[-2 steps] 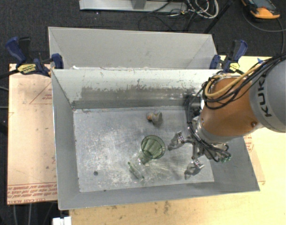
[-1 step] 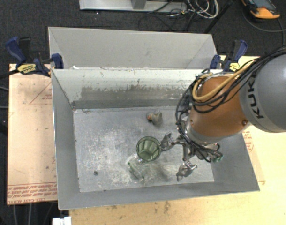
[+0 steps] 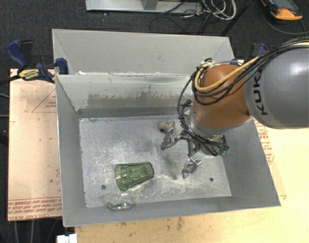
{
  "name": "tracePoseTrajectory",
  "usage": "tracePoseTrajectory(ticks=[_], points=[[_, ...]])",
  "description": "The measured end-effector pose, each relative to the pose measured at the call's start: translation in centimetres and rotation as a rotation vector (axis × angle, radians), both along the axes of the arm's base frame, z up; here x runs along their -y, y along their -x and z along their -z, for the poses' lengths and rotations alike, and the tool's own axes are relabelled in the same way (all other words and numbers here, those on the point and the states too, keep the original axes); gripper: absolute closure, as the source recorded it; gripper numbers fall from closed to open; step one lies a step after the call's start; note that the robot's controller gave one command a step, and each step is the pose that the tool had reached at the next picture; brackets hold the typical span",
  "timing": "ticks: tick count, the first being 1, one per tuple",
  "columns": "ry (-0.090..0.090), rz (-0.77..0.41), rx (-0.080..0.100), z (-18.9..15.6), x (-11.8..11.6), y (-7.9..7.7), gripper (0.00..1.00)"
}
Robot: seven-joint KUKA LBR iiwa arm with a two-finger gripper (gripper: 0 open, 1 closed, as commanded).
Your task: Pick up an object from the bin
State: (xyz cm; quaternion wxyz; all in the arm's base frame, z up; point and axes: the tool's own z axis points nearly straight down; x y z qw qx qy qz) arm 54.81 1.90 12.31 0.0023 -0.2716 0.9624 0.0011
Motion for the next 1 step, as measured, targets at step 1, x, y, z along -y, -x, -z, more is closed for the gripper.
tracePoseTrajectory(ticks=[1], points=[[0.002,0.019,0.002,2.06,-1.93,-2.3,0.0]])
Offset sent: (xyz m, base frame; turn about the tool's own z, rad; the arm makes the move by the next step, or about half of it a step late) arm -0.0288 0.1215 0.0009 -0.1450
